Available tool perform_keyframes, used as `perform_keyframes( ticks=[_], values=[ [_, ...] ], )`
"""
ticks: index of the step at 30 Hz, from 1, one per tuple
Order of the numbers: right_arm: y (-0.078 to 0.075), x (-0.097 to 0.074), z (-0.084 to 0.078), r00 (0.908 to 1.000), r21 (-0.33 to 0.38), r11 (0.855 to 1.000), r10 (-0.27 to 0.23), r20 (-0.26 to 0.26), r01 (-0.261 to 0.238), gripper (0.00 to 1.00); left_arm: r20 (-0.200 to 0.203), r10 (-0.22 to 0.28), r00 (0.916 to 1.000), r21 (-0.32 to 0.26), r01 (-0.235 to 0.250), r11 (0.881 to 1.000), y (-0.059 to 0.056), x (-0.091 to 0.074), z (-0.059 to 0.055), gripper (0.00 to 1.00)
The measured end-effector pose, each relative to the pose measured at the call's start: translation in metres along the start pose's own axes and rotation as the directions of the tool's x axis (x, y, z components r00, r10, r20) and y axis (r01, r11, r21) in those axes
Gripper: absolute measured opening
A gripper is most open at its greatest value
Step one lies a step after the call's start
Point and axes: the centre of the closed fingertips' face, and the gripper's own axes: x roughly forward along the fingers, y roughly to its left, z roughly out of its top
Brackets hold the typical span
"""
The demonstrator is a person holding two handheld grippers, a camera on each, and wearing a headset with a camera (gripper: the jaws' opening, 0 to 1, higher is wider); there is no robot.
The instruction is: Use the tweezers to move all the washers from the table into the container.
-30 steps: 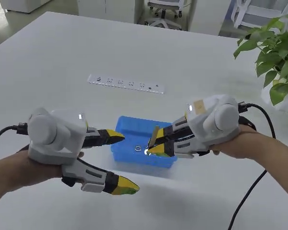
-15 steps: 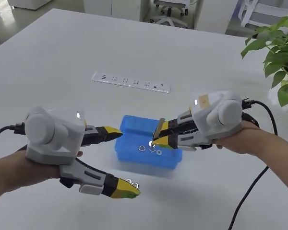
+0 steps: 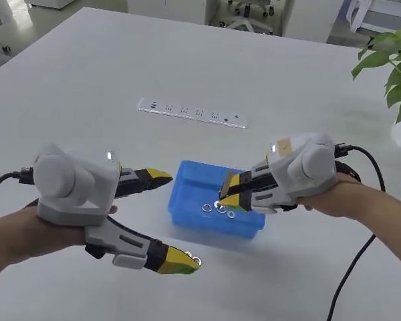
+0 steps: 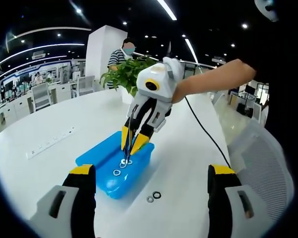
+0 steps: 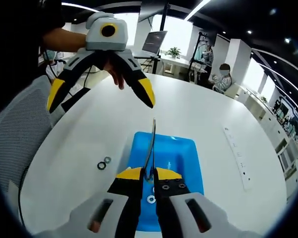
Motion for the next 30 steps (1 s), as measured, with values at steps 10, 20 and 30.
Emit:
perform_keyframes(
  ticks=[10, 20, 30],
  values=[
    [-0.002, 0.012, -0.010, 0.9997, 0.020, 1.000, 0.022, -0.006, -0.022, 0.09, 0.003, -0.001, 1.0000, 0.000, 0.001, 1.000, 0.013, 0.009, 0.008, 0.98],
    [-0.001, 0.017, -0.019, 0.9994, 0.037, 0.999, 0.034, -0.011, -0.034, 0.09, 0.002, 0.000, 1.0000, 0.037, 0.000, 0.999, 0.025, 0.019, 0.018, 0.81],
    [0.001, 0.018, -0.025, 0.9990, 0.045, 0.998, 0.040, -0.021, -0.039, 0.10, -0.001, 0.010, 1.0000, 0.095, -0.010, 0.995, 0.039, 0.037, 0.032, 0.48]
  ],
)
